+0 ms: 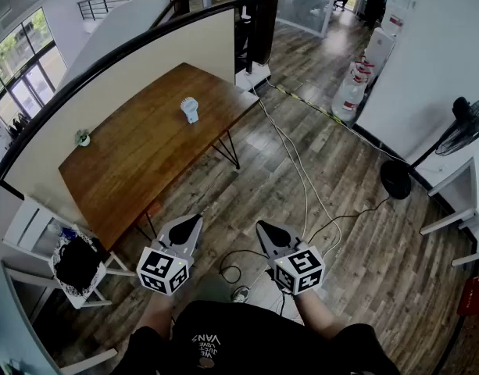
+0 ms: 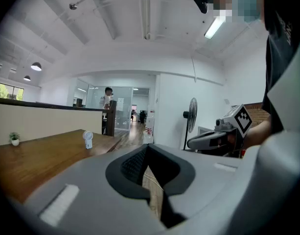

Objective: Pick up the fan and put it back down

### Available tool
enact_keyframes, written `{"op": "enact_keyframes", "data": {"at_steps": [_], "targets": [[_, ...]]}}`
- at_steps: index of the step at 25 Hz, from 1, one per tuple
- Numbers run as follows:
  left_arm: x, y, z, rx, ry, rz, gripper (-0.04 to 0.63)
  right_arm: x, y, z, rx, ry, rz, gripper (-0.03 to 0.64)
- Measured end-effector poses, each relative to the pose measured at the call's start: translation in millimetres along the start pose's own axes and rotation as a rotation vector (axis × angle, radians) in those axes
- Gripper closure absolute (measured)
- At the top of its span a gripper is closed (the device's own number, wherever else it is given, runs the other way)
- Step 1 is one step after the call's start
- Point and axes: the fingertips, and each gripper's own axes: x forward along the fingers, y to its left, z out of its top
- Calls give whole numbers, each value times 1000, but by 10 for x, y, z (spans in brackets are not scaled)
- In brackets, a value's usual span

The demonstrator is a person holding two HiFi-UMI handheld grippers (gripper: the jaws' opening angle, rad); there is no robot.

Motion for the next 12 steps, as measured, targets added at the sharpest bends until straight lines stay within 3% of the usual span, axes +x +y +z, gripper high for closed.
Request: {"op": "enact_keyframes", "data": {"at_steps": [8,12], "targets": [[-48,198,-87,-28,-10,29,584,241,2,29,-33,16,19,604],[-27,293,-131,-32,-17,34,584,398,26,17,5,3,66,604]]}}
